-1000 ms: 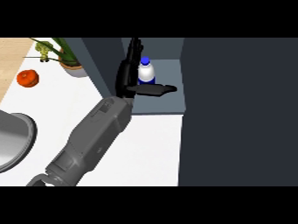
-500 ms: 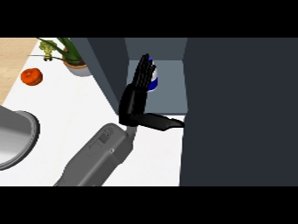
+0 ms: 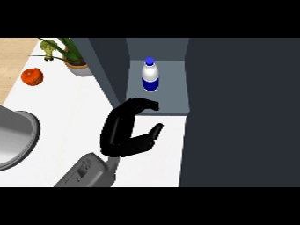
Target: Pick up the bottled water, place it into the cabinet and close the cabinet
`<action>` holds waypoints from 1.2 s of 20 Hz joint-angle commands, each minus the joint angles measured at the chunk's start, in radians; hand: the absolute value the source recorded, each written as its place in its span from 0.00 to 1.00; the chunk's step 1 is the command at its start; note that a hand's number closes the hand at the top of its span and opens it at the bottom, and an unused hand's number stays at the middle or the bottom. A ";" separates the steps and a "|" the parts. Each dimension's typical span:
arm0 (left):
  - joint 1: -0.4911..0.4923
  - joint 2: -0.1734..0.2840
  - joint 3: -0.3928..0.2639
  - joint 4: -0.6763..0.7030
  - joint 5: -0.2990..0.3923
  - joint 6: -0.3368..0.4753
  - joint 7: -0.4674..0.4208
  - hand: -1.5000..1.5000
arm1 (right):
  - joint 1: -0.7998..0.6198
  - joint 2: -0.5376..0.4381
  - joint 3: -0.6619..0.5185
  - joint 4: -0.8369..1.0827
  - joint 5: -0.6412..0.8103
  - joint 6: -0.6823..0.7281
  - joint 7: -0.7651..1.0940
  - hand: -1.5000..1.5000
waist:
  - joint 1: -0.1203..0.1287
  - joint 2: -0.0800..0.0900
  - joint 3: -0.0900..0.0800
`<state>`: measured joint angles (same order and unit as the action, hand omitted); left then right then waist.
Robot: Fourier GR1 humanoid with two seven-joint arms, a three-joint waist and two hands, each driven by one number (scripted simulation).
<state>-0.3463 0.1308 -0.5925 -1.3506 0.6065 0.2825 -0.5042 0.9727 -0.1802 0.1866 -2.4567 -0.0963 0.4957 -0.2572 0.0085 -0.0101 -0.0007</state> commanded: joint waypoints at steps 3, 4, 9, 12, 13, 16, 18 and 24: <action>0.170 0.145 0.037 -0.188 0.035 -0.048 0.014 1.00 | 0.075 -0.105 0.055 -0.155 0.096 0.100 0.032 1.00 | -0.004 -0.001 -0.001; 0.245 0.154 0.006 -0.228 0.019 -0.039 -0.007 1.00 | 0.064 -0.113 0.044 -0.143 0.085 0.112 0.013 1.00 | -0.001 -0.001 0.000; 0.336 0.225 0.054 -0.331 0.032 -0.031 -0.013 0.00 | 0.050 -0.174 0.068 -0.237 0.139 0.156 0.002 1.00 | -0.002 -0.002 -0.001; 0.399 0.276 0.112 -0.373 0.071 -0.063 -0.028 0.00 | 0.070 -0.165 0.154 -0.230 0.202 0.164 -0.033 1.00 | -0.016 -0.005 -0.002; 0.416 0.283 0.124 -0.399 0.086 -0.059 -0.020 0.00 | 0.066 -0.153 0.213 -0.244 0.242 0.147 0.001 1.00 | -0.011 -0.006 -0.003; 0.468 0.298 0.151 -0.422 0.133 -0.102 -0.031 0.00 | 0.067 -0.211 0.297 -0.245 0.248 0.195 0.036 1.00 | -0.008 -0.006 -0.005; 0.499 0.310 0.165 -0.454 0.165 -0.106 -0.011 0.00 | 0.036 -0.236 0.347 -0.227 0.276 0.219 0.048 1.00 | -0.004 -0.011 -0.005; 0.576 0.398 0.239 -0.497 0.215 -0.177 -0.016 0.00 | -0.079 -0.248 0.431 -0.238 0.295 0.191 0.139 1.00 | 0.036 -0.012 -0.012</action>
<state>0.1759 0.4808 -0.3925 -1.8101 0.7863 0.1406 -0.5249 0.9439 -0.3881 0.5265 -2.5026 0.0137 0.6576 -0.2316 0.0201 -0.0201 -0.0096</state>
